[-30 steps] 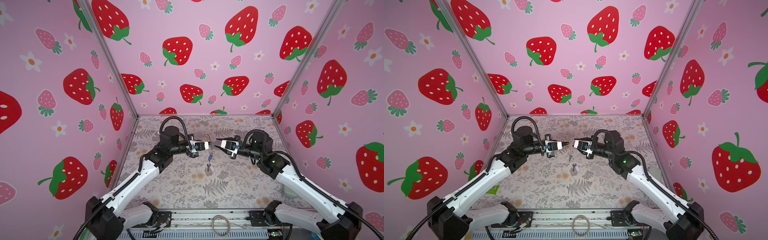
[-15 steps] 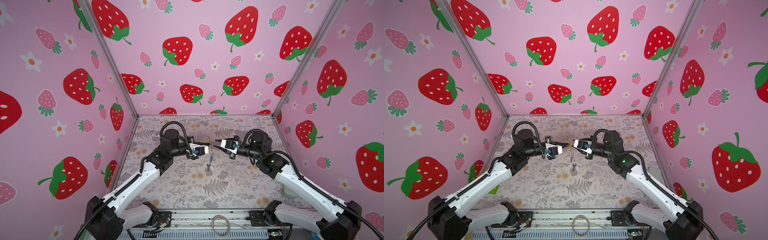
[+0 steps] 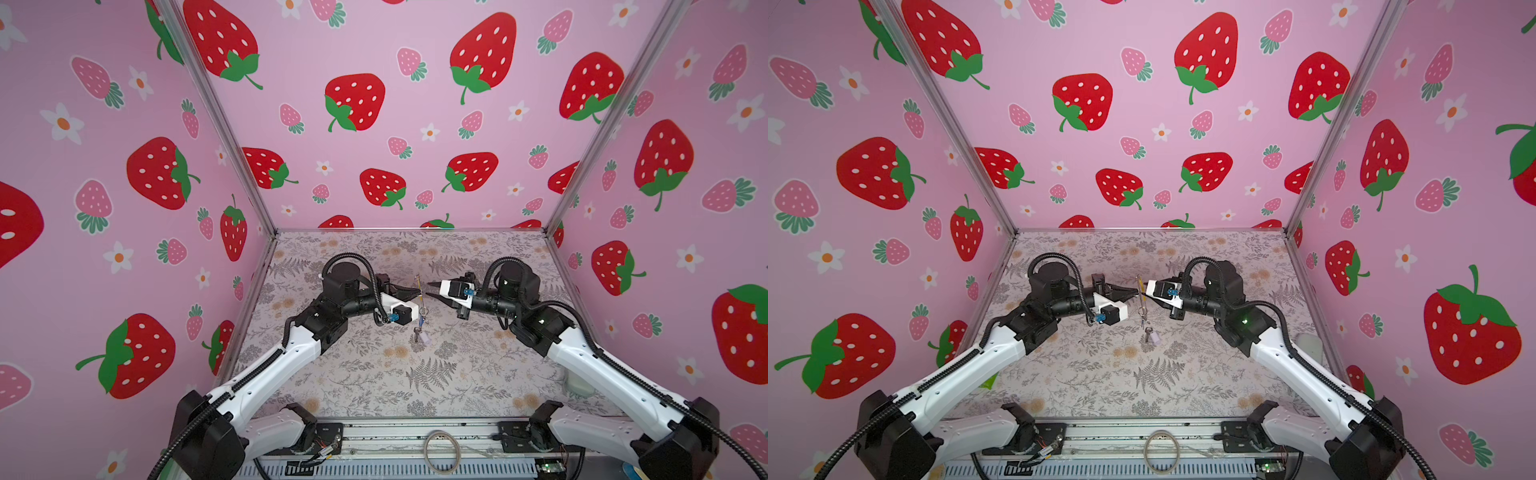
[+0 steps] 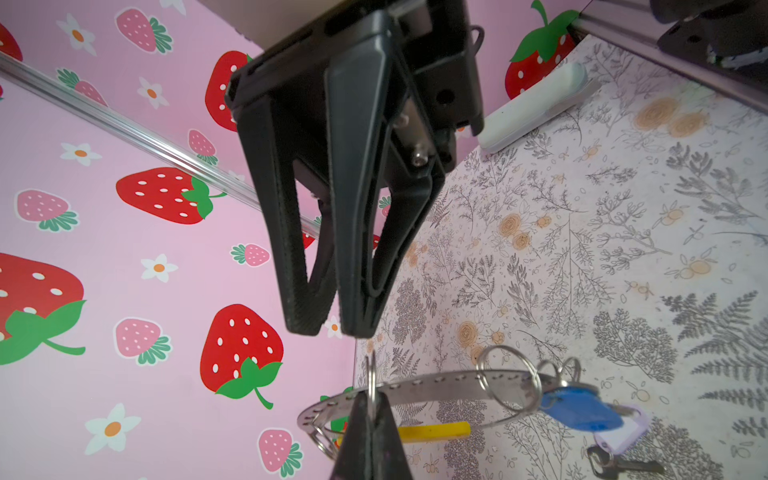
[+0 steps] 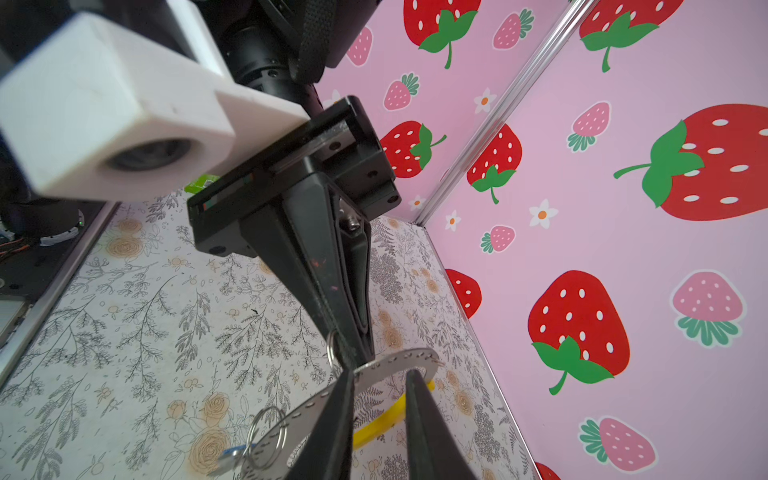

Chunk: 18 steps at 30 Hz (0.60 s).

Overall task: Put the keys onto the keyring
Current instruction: 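Open and withdraw the right gripper while the left gripper holds the ring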

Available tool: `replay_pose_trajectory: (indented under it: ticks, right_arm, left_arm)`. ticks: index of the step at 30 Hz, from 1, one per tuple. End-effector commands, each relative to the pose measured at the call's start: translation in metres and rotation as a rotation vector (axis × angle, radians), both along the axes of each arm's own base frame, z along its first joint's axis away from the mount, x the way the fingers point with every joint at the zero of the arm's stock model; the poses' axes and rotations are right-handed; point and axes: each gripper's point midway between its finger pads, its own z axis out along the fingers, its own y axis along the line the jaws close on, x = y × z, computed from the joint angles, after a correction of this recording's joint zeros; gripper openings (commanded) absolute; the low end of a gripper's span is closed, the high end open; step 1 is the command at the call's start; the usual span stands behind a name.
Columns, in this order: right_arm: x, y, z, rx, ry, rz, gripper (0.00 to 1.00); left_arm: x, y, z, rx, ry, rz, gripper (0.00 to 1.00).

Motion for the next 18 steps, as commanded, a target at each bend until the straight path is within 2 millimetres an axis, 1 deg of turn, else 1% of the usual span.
replay_pose_trajectory:
  ticks: [1, 8, 18]
  right_arm:
    - [-0.002, -0.003, -0.004, -0.012, -0.002, 0.002, 0.24]
    - [0.005, -0.008, -0.015, -0.042, 0.004, -0.051, 0.23]
    - [0.014, -0.015, -0.032, -0.039, 0.113, -0.145, 0.23]
  left_arm:
    - [0.0, -0.003, 0.009, -0.001, -0.114, -0.025, 0.0]
    - [0.002, -0.003, 0.005, 0.014, -0.18, -0.023, 0.0]
    - [0.001, 0.0, -0.002, 0.044, -0.256, -0.013, 0.0]
